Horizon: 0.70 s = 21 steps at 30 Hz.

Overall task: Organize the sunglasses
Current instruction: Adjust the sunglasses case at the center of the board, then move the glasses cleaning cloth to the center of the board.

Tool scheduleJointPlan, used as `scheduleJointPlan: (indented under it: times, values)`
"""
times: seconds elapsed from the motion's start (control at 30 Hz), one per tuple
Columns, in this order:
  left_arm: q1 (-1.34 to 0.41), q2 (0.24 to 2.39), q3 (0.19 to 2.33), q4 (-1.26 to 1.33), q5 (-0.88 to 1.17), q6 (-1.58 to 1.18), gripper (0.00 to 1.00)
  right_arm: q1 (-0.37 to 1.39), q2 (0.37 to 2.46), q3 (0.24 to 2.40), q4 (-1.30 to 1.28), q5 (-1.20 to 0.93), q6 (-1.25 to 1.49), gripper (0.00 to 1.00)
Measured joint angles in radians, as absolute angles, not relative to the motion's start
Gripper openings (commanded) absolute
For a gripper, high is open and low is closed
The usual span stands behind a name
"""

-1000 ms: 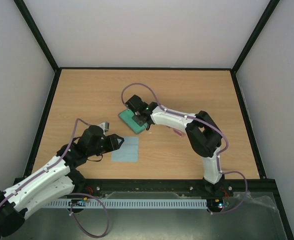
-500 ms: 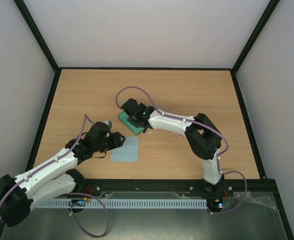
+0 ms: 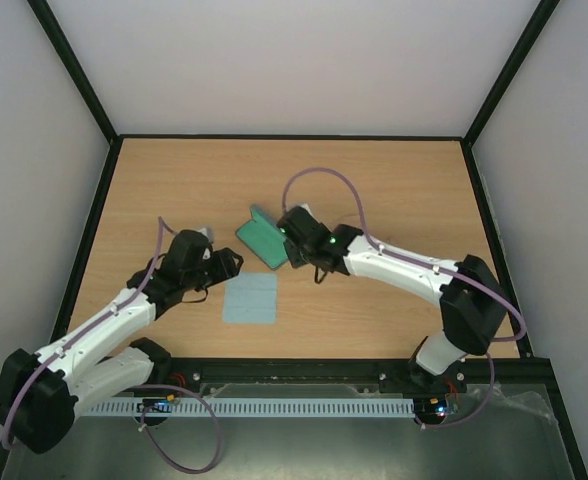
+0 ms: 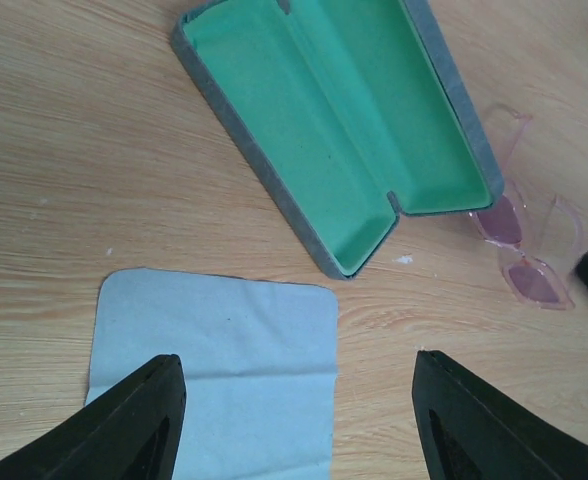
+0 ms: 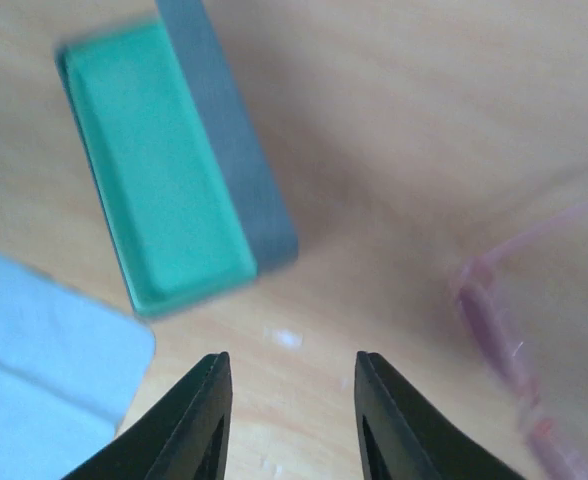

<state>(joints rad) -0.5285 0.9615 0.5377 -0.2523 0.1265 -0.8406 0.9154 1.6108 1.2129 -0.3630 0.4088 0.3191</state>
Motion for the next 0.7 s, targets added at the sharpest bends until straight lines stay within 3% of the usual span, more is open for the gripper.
scheduleJointPlan:
  times: [0.17, 0.27, 0.43, 0.7]
  values:
    - [-0.517, 0.938, 0.537, -0.252, 0.141, -0.837, 0.65, 0.893, 1.565, 0.97, -0.255, 0.263, 0.484, 0.24]
    - [-0.516, 0.921, 0.525, -0.25, 0.149, -0.837, 0.65, 0.879, 1.565, 0.855, -0.162, 0.19, 0.545, 0.28]
    - [-0.509, 0.882, 0.5, -0.257, 0.151, -0.839, 0.73, 0.879, 1.559, 0.795, -0.041, 0.107, 0.593, 0.45]
    - [-0.469, 0.892, 0.476, -0.272, 0.158, -0.837, 0.81, 0.959, 1.554, 0.757, 0.045, 0.04, 0.615, 0.45]
